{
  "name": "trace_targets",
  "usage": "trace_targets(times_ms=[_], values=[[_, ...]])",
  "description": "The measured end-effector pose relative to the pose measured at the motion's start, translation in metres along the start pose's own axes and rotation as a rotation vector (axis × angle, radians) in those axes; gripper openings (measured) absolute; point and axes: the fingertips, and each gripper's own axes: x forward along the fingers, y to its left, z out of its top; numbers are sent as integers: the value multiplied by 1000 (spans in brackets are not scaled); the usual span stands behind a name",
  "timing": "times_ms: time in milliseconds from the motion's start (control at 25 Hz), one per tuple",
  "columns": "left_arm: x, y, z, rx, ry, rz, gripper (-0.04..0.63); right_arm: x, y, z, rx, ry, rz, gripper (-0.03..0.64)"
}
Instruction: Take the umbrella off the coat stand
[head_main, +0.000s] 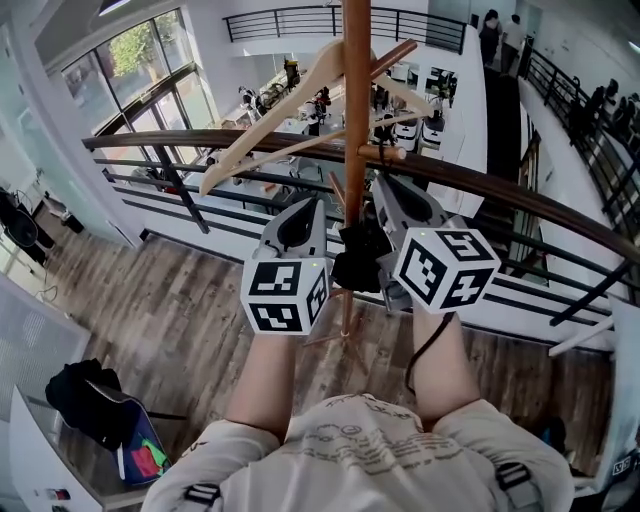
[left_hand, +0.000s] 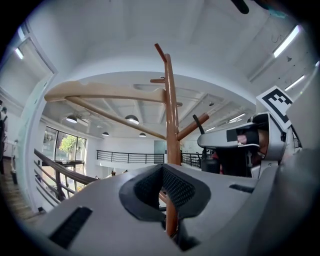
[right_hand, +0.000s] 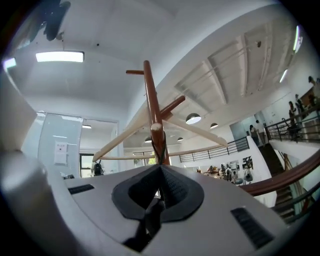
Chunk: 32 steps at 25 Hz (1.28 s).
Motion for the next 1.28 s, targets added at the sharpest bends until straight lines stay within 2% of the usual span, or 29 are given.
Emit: trace_targets(times_ms=[280, 560, 680, 840, 1000, 1280], values=[[0, -10, -1, -11, -19, -40, -3, -32, -5, 23, 0, -63, -36, 3], [6, -28, -3, -23, -21, -89, -3, -62, -14, 29, 7, -83, -63, 3], [2, -37, -5, -14, -29, -115, -3, -72, -19, 19, 50, -84, -50, 3], [-6, -42, -14, -7, -25, -123, -3, -87, -30, -1, 58, -97, -82, 3], [-12, -40, -21, -20, -12, -112, -3, -90, -37, -25, 23, -84, -117, 3], [-19, -37, -25, -22, -1, -96, -3, -82, -35, -51, -10, -21, -116, 3]])
